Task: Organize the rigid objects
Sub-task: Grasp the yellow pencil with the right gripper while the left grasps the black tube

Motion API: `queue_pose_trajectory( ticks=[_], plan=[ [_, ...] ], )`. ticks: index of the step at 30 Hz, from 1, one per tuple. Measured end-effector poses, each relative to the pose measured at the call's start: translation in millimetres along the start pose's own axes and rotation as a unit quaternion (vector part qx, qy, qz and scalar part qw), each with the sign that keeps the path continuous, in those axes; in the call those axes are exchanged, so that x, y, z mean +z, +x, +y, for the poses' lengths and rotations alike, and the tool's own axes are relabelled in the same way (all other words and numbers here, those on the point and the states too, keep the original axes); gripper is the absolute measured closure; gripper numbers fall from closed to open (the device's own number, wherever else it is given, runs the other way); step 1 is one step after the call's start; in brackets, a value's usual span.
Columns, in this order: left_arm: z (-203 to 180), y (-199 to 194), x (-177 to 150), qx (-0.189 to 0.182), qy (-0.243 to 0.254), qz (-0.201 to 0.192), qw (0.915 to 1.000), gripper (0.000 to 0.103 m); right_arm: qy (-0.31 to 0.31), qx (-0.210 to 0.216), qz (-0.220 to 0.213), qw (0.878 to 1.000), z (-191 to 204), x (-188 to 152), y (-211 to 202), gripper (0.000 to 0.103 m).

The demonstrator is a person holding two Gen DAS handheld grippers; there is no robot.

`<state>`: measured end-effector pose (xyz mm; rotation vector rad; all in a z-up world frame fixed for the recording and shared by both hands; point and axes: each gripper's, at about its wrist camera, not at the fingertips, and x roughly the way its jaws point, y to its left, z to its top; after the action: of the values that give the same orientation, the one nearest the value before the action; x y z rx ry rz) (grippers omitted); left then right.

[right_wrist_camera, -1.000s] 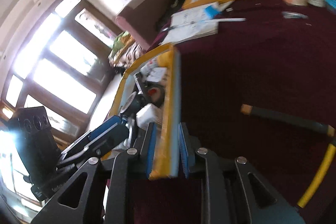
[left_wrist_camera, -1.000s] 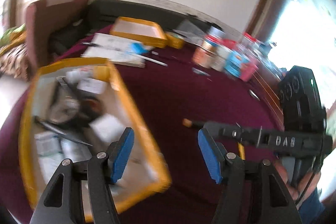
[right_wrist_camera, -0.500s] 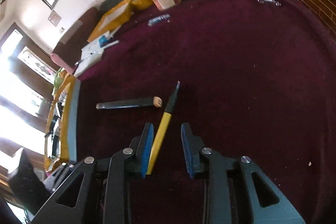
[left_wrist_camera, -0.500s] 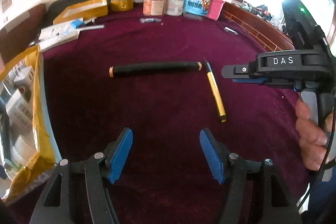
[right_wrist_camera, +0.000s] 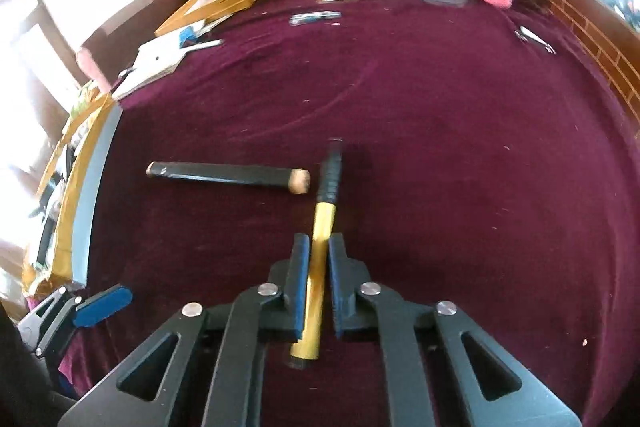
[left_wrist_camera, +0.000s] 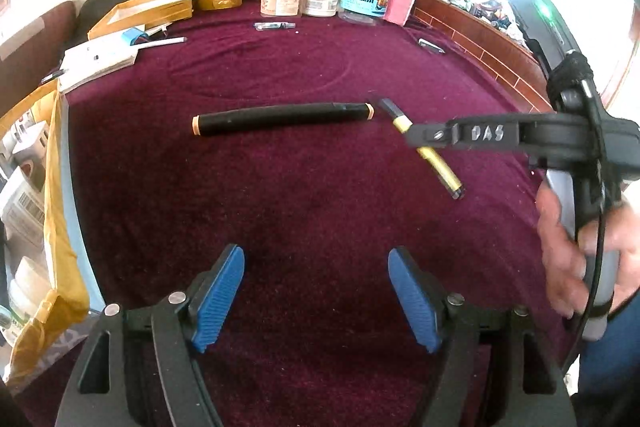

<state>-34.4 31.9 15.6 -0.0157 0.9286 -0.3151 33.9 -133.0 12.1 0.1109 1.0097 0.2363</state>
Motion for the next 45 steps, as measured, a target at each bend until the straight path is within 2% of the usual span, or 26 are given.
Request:
queue_pose_trajectory(
  ticks=[3, 5, 8, 13, 16, 18, 22, 26, 30, 33, 38, 43, 45],
  plan=[
    [0.3, 0.1, 0.0, -0.001, -0.002, 0.000, 1.0000, 0.025, 0.045, -0.008, -0.020, 0.999, -29.5, 4.3, -3.0, 0.095],
    [1.0, 1.2, 2.0, -0.002, -0.003, 0.003, 1.0000, 0.025, 0.070, 0.013, -0.029, 0.997, -44.0, 3.9, -3.6, 0.095],
    [2.7, 1.9, 15.4, -0.003, 0.002, 0.007, 1.0000, 0.025, 0.058, 0.011, -0.043, 0.997, -41.9, 2.6, -3.2, 0.095],
    [4.6, -3.0, 69.0, 0.055, 0.040, -0.015, 0.9976, 0.025, 0.049, 0.011, -0.048, 0.998, -42.2, 0.0, -4.0, 0.095],
    [10.0, 17.5, 98.5, 0.075, 0.046, 0.002, 0.9961, 0.025, 0.060, 0.025, -0.045, 0.997, -46.8, 0.8, -3.8, 0.095],
    [17.7, 30.6, 111.2, 0.090, 0.026, 0.005, 0.9956, 0.025, 0.064, 0.030, -0.043, 0.997, -47.6, 1.9, -3.6, 0.095],
    [35.7, 52.0, 125.5, 0.049, -0.034, 0.025, 0.9979, 0.025, 0.065, 0.033, -0.042, 0.996, -47.5, 1.9, -4.0, 0.095],
    [47.7, 65.6, 127.2, 0.040, -0.071, 0.046, 0.9956, 0.025, 0.066, 0.034, -0.041, 0.996, -47.4, 1.2, -4.5, 0.095],
    [43.9, 71.5, 115.0, 0.018, -0.073, 0.073, 0.9945, 0.025, 0.067, 0.036, -0.040, 0.996, -47.9, 0.7, -4.7, 0.095],
    [34.8, 70.6, 104.8, 0.002, -0.060, 0.085, 0.9946, 0.025, 0.066, 0.035, -0.040, 0.996, -48.1, 1.3, -4.6, 0.095],
    [3.5, 60.0, 85.6, -0.016, -0.006, 0.093, 0.9955, 0.025, 0.066, 0.035, -0.040, 0.996, -48.2, 1.1, -4.7, 0.095],
    [-7.2, 64.3, 85.8, 0.016, 0.007, 0.076, 0.9970, 0.025, 0.063, 0.033, -0.041, 0.997, -47.4, 0.2, -4.5, 0.095],
    [-9.3, 66.1, 85.1, 0.027, 0.015, 0.064, 0.9975, 0.032, 0.063, 0.032, -0.041, 0.997, -47.1, 0.1, -4.5, 0.095]
  ],
)
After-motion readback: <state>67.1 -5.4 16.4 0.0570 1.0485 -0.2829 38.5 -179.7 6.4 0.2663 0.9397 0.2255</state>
